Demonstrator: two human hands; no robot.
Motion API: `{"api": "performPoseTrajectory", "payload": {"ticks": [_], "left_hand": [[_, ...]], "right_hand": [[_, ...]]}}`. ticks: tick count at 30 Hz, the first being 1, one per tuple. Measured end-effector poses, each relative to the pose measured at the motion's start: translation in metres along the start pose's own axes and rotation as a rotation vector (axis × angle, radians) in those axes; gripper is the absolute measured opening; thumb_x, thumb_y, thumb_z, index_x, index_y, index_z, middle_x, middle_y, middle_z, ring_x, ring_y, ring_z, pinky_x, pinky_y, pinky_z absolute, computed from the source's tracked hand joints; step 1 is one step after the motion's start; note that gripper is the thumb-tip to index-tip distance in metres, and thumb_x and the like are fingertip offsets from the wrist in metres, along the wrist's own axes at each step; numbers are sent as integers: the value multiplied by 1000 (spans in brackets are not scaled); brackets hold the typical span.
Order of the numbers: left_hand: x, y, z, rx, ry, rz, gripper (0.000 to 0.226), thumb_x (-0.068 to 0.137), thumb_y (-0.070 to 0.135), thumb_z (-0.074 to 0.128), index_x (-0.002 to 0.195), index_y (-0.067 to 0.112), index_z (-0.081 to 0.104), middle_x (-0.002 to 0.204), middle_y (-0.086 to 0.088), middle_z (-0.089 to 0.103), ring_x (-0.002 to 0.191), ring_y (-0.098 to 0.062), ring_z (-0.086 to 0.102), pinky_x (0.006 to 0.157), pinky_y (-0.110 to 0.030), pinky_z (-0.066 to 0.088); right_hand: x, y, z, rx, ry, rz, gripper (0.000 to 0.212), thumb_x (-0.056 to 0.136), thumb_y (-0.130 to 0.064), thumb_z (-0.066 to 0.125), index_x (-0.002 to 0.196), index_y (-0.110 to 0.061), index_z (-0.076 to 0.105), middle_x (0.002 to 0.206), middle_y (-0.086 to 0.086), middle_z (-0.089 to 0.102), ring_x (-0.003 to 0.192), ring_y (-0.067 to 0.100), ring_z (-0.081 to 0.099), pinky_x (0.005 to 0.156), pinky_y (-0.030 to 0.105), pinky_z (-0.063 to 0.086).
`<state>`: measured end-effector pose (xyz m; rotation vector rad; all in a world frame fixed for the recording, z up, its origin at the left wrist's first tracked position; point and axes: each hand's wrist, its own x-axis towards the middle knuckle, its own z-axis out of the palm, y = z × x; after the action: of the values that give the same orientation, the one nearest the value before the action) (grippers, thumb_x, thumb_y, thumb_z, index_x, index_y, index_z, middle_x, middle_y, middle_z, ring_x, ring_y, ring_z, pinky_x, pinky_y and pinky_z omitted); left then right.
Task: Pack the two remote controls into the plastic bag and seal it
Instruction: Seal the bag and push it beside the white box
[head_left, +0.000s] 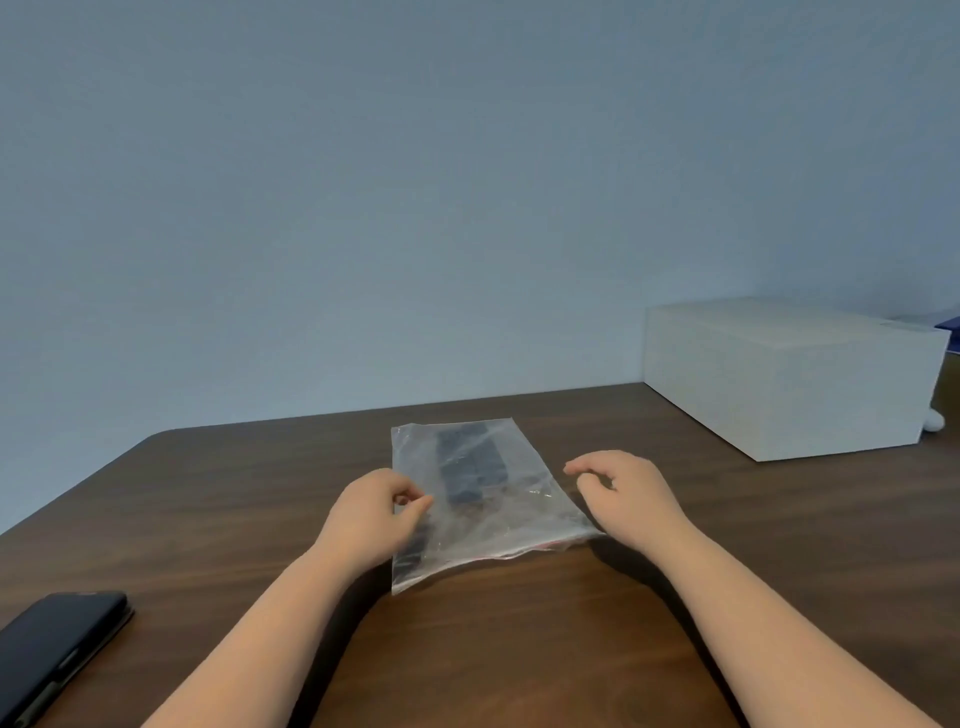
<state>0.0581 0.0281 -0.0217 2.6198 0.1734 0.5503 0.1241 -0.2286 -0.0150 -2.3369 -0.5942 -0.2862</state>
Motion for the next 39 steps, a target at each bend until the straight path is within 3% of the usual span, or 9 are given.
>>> {"api": "performPoseTrajectory", "payload": {"ticks": [3, 5, 9, 13, 21, 32, 36, 39], "left_hand": [[13, 10, 17, 49, -93, 11, 47, 85, 44, 56, 126, 22, 50, 124, 1, 60, 113, -19, 56, 97, -36, 47], [21, 15, 28, 105, -155, -19, 57, 85, 50, 52, 134, 26, 38, 130, 0, 58, 116, -22, 54, 98, -38, 45], [31, 23, 48, 237, -147, 8, 45, 85, 53, 47, 117, 22, 46, 112, -2, 64, 103, -26, 58, 83, -37, 48], [40, 27, 61, 233, -98, 22, 43, 86, 53, 45, 113, 20, 49, 111, -4, 65, 103, -26, 58, 79, -35, 45], [72, 51, 92, 205, -100, 54, 41, 88, 50, 42, 109, 16, 48, 110, -7, 63, 103, -28, 56, 82, -40, 47], [130, 111, 151, 181, -149, 119, 50, 90, 49, 40, 123, 12, 42, 123, -10, 58, 112, -29, 52, 88, -41, 45], [150, 132, 174, 172, -160, 156, 50, 89, 48, 40, 122, 11, 42, 123, -11, 58, 112, -31, 52, 88, -42, 45], [165, 148, 189, 166, -168, 177, 50, 89, 48, 40, 121, 10, 43, 120, -12, 59, 110, -31, 53, 86, -42, 46]], "right_hand": [[8, 2, 12, -54, -79, -27, 34, 96, -27, 42, 124, -24, 60, 127, -6, 63, 119, 15, 54, 99, 34, 45], [11, 0, 22, -137, -167, -54, 40, 96, -36, 42, 133, -24, 51, 138, -5, 54, 130, 16, 46, 105, 35, 40], [12, -5, 36, -320, -314, -191, 40, 98, -38, 38, 133, -20, 45, 141, -2, 47, 134, 21, 39, 106, 38, 37], [20, 4, 37, -427, -404, -167, 37, 99, -37, 32, 123, -17, 51, 130, 2, 52, 121, 23, 47, 102, 41, 37], [45, 46, 23, -420, -368, -97, 39, 100, -35, 28, 129, -20, 50, 140, -1, 48, 130, 19, 42, 113, 44, 26], [79, 117, -12, -442, -271, 59, 42, 101, -30, 24, 132, -18, 49, 145, 2, 46, 138, 20, 34, 115, 42, 22], [90, 141, -19, -425, -178, 126, 35, 99, -21, 27, 117, -14, 57, 140, 7, 51, 143, 23, 26, 116, 39, 19], [93, 145, -23, -394, -71, 149, 27, 93, -11, 34, 106, -12, 58, 133, 12, 54, 136, 27, 37, 113, 37, 25]]}}
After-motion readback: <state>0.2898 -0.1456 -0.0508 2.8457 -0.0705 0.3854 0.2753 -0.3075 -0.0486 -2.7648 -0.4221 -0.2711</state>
